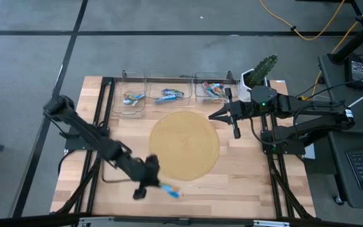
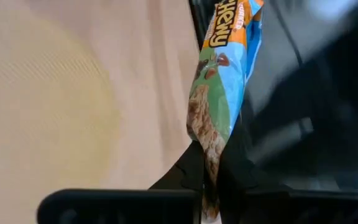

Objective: Pick and place Granola Bars by type
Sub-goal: Put the yellow granola bar into the left transparent bin

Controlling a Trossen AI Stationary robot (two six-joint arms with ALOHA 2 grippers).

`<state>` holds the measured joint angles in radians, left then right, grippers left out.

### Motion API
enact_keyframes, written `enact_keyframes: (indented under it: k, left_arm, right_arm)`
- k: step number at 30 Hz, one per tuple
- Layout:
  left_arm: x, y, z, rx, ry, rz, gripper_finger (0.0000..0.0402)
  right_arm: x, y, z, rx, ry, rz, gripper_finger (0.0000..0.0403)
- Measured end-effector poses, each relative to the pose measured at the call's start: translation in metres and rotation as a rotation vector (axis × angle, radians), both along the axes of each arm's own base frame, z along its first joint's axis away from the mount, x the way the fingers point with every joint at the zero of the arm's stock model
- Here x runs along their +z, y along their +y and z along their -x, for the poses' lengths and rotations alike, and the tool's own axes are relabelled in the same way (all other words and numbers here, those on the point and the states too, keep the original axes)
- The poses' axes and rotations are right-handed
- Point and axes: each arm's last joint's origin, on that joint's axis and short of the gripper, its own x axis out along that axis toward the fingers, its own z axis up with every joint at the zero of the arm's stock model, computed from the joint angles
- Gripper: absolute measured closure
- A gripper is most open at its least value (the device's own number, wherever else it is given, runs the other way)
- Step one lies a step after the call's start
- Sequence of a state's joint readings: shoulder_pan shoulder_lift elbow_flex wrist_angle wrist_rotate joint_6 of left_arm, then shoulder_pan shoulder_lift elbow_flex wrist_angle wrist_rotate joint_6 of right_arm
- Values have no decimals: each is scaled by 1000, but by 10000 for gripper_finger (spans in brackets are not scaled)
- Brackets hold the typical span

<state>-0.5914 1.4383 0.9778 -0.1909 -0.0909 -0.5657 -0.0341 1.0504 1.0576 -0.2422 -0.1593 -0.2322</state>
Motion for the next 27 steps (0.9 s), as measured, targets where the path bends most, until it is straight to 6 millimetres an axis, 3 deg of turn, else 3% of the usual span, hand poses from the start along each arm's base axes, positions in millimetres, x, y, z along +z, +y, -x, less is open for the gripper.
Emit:
enact_keyframes:
  k: [7,11,20,27]
  left_arm:
    - [110,43,34,263,-579,-90,395]
    - [146,55,55,288,-826,-162,395]
    - [160,70,61,304,-934,-226,396]
    - [158,85,52,368,-909,-262,396]
  right_arm:
    - [6,0,-1,8,-66,41,379]
    - [10,0,-2,17,-107,42,379]
    - [11,0,-11,45,-156,36,366]
    - [7,-1,-24,44,-173,29,275]
